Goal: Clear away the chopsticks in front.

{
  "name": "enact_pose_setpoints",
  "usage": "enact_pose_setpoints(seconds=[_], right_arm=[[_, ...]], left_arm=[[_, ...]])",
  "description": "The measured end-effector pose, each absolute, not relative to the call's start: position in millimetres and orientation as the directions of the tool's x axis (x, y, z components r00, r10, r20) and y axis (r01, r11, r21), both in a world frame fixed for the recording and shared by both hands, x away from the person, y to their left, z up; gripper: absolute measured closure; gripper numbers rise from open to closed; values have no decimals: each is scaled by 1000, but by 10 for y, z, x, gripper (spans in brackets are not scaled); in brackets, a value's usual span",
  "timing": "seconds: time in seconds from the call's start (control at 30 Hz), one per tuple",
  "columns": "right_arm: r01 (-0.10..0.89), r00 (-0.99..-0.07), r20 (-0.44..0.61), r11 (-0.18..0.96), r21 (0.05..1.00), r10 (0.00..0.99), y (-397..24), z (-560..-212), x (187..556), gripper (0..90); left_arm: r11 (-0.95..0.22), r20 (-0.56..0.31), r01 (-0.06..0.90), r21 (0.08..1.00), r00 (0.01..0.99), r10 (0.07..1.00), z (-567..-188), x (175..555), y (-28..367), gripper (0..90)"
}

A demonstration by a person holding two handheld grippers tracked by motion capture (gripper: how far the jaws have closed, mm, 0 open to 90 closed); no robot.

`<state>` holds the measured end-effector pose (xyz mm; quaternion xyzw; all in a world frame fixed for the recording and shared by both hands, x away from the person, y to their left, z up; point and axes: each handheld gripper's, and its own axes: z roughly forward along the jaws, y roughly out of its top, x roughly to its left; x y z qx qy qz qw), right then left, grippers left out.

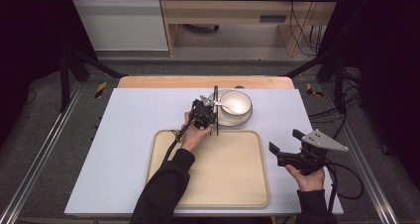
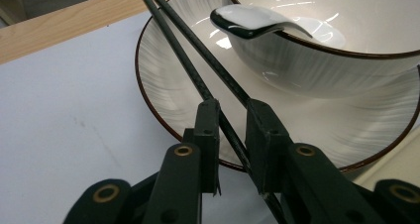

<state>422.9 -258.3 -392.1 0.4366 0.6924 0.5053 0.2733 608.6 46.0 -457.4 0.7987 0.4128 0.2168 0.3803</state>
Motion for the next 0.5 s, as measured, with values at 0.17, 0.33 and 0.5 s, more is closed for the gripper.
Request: enact_pose_setpoints(seconds=[0.17,0.33,0.5], right_arm=[[329,-470,64,107,938,880,-2580,-3921,4229,47],[332,-470,66,107,937,880,-2579,-3921,4230,48],[333,-471,69,105,937,879,-2582,-3920,4229,49]], left_arm=[[-357,21,498,790,561,828,-4580,6103,460,761],[-350,11,515,783,551,834,-4573,6151,450,735],[-339,8,520,784,538,843,-4566,6180,431,775]])
